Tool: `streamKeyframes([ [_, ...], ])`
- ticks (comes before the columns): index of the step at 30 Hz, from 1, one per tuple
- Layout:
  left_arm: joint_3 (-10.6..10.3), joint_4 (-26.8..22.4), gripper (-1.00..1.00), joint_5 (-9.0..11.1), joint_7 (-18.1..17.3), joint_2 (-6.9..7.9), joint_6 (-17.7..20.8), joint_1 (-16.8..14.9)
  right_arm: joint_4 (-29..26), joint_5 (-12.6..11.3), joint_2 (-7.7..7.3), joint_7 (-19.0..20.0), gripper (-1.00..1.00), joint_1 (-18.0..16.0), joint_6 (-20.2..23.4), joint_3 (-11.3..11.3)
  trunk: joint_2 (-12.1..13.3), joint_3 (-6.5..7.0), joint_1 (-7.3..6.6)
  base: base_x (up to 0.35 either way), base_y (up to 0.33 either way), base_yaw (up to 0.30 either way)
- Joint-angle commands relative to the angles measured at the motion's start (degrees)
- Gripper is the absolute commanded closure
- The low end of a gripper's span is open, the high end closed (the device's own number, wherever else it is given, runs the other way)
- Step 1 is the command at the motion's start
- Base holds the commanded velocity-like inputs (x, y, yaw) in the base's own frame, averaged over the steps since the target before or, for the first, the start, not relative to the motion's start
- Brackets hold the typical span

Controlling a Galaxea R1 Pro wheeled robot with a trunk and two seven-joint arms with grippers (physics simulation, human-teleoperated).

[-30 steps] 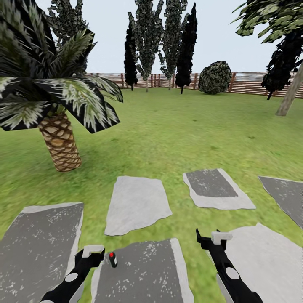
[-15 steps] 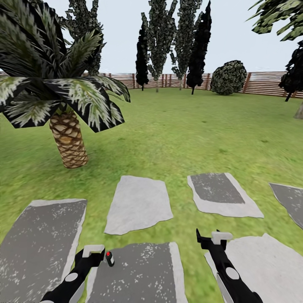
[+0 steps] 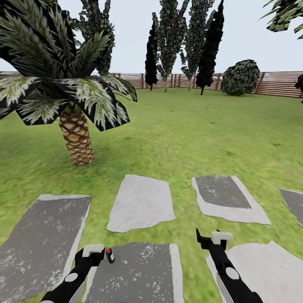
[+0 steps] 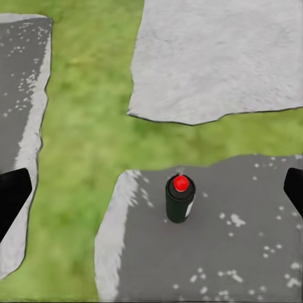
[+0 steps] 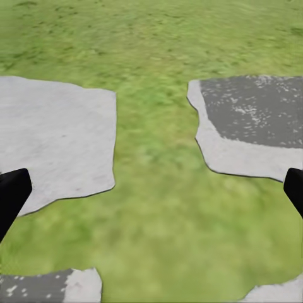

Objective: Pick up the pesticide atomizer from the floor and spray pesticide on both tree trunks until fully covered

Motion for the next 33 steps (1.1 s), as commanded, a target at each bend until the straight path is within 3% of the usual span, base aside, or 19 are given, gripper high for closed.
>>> streamKeyframes([
  [1,0.0,0.0,-1.0,0.0,0.0,0.0,0.0,0.0,0.0,0.0,0.0,0.0,-1.0,0.0,0.0,0.0,0.0,0.0,0.0,0.0,-0.265,0.271],
  [13,0.2,0.0,-1.0,0.1,0.0,0.0,0.0,0.0,0.0,0.0,-0.03,0.0,-1.0,0.0,0.0,0.0,0.0,0.0,0.0,0.022,-0.258,0.127],
  [33,0.4,0.0,-1.0,0.2,-0.1,0.17,-0.1,0.0,0.1,0.0,-0.02,0.0,-1.0,0.0,0.0,0.0,0.0,0.0,0.0,0.105,-0.061,0.001],
])
